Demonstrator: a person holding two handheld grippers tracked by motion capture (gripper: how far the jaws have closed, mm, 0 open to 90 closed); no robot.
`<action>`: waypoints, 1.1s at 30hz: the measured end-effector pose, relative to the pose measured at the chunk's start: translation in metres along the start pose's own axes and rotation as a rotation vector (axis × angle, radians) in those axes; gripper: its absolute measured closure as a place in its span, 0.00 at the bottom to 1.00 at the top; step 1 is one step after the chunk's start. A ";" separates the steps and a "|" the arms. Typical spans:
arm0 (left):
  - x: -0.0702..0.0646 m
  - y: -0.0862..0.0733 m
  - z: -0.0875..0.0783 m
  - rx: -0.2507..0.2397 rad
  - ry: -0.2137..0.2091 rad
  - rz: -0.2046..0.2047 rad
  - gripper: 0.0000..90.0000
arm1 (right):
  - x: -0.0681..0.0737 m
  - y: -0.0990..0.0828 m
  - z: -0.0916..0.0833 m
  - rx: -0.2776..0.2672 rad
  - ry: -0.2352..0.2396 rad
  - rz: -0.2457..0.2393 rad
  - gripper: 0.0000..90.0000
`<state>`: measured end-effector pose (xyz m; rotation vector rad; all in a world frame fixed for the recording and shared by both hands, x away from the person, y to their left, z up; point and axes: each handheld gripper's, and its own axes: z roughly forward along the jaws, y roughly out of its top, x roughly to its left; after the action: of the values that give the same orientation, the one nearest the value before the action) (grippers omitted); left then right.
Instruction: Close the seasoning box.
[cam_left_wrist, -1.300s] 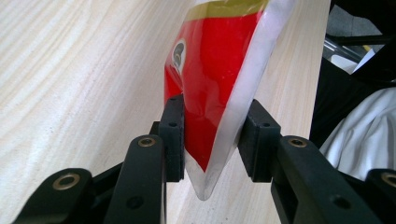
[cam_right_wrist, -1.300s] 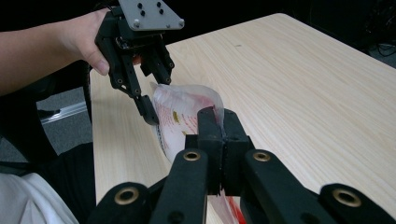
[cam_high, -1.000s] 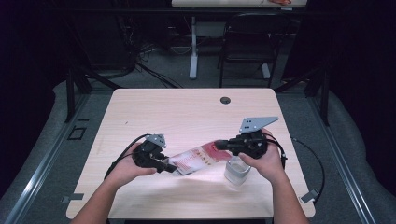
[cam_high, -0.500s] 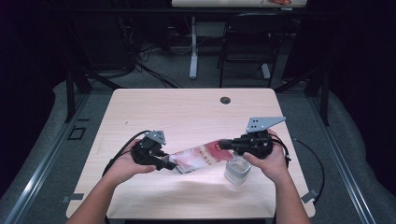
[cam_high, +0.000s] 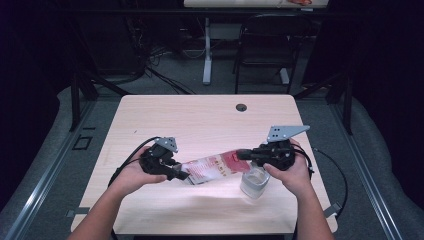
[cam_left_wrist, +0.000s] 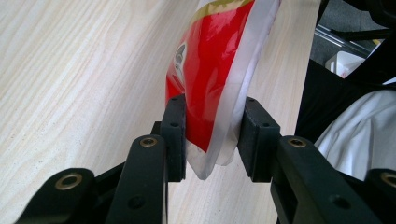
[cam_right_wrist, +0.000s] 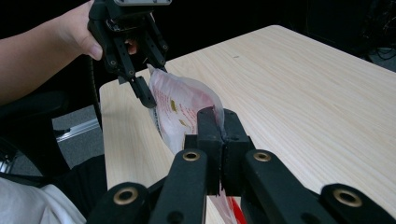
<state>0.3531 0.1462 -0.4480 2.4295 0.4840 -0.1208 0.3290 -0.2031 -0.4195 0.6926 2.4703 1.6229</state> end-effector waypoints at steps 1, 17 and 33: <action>0.000 0.000 -0.001 -0.003 0.000 0.000 0.74 | 0.000 0.000 0.000 -0.003 0.002 0.002 0.99; -0.003 0.008 -0.006 -0.003 0.003 0.000 0.74 | 0.000 -0.001 -0.007 -0.007 -0.018 0.002 0.99; -0.007 0.020 -0.014 -0.015 0.010 0.011 0.74 | 0.000 -0.002 -0.016 -0.017 -0.034 0.006 0.99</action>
<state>0.3539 0.1382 -0.4240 2.4192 0.4742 -0.0997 0.3233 -0.2175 -0.4147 0.7195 2.4301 1.6184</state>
